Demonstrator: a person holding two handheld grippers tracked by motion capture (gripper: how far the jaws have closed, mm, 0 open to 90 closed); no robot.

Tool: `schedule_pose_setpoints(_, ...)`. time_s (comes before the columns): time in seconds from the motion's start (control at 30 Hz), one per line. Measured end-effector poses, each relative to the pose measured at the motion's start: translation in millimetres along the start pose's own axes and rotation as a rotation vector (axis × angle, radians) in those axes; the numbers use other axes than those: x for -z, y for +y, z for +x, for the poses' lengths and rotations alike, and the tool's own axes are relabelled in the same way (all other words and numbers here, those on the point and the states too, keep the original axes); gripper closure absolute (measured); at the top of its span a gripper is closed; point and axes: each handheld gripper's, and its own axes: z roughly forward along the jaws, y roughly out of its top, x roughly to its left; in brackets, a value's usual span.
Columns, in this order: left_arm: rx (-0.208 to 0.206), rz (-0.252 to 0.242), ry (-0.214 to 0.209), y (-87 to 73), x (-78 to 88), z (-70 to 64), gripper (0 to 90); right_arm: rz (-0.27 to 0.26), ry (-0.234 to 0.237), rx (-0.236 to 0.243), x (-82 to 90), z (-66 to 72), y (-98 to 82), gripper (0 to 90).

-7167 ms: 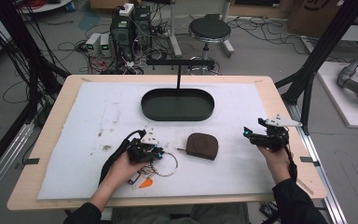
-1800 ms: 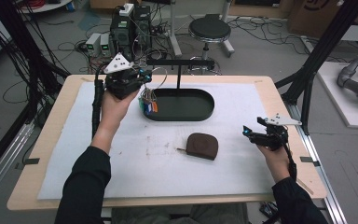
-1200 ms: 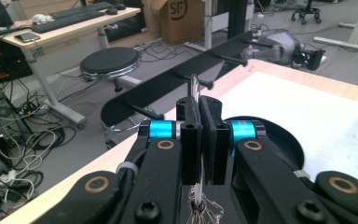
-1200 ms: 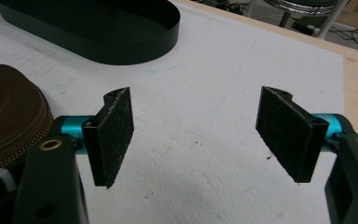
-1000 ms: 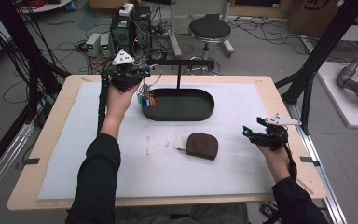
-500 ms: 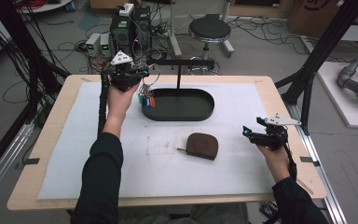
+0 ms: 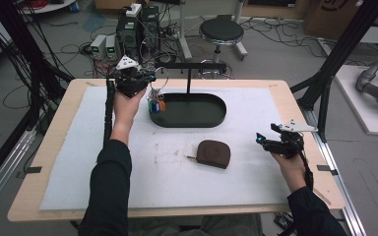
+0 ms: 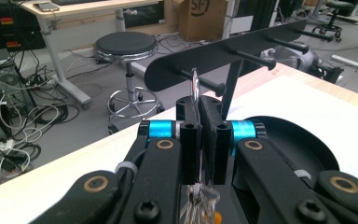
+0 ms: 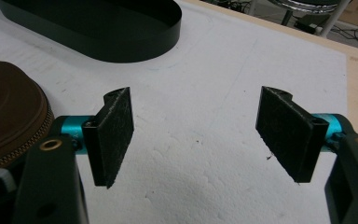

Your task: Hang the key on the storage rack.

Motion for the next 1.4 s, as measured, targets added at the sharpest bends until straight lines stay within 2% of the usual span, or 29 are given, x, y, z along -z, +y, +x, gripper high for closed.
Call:
schedule_pose_setpoints(0.33,0.012,-0.003,0.029,-6.7,0.2,1.1,83.2,0.003,-0.001,-0.002,-0.7,0.2,-0.1,28.0)
schedule_pose_setpoints(0.43,0.031,-0.009,0.027,-6.6,4.4,1.8,78.8,0.004,0.003,-0.001,-0.8,0.3,-0.1,28.0)
schedule_pose_setpoints(0.57,0.031,-0.018,0.028,-6.3,10.2,-1.3,64.8,0.004,0.006,0.001,-1.1,0.5,-0.2,28.0)
schedule_pose_setpoints(0.6,0.002,-0.025,0.049,-7.1,15.6,-7.5,60.7,0.006,0.005,0.003,-1.1,0.6,-0.2,28.0)
schedule_pose_setpoints(0.67,-0.040,-0.009,0.073,-8.6,21.5,-15.5,54.0,0.006,0.005,0.003,-1.2,0.9,-0.2,28.0)
schedule_pose_setpoints(0.73,-0.056,-0.003,0.075,-10.4,30.0,-22.3,50.9,0.006,0.003,0.004,-0.9,1.1,-0.2,28.0)
schedule_pose_setpoints(0.8,-0.075,-0.022,0.069,-14.1,42.7,-29.2,48.8,0.006,0.002,0.005,-0.5,1.0,-0.1,28.0)
schedule_pose_setpoints(0.87,-0.080,-0.019,0.060,-16.9,53.3,-34.6,45.6,0.005,-0.001,0.004,-0.2,0.6,-0.2,28.0)
schedule_pose_setpoints(1.03,-0.107,-0.053,0.017,-32.5,88.7,-51.3,39.2,0.005,-0.008,-0.007,1.4,-0.9,-0.1,28.0)
schedule_pose_setpoints(1.13,-0.122,-0.058,0.017,-46.5,109.4,-61.7,36.6,-0.002,-0.012,-0.019,2.8,-1.6,-0.3,28.0)
schedule_pose_setpoints(1.2,-0.123,-0.059,0.020,-48.6,112.0,-63.1,34.4,-0.002,-0.012,-0.020,3.4,-2.3,-0.3,28.0)
schedule_pose_setpoints(1.23,-0.136,-0.053,0.031,-57.9,122.4,-68.8,33.5,-0.004,-0.018,-0.025,4.6,-3.2,-0.1,28.0)
schedule_pose_setpoints(1.3,-0.134,-0.045,0.032,-67.5,130.4,-71.8,32.5,-0.010,-0.021,-0.031,5.5,-3.9,0.2,28.0)
schedule_pose_setpoints(1.4,-0.097,-0.042,0.030,-85.2,137.2,-70.2,30.6,-0.016,-0.025,-0.034,7.4,-4.8,0.8,28.0)
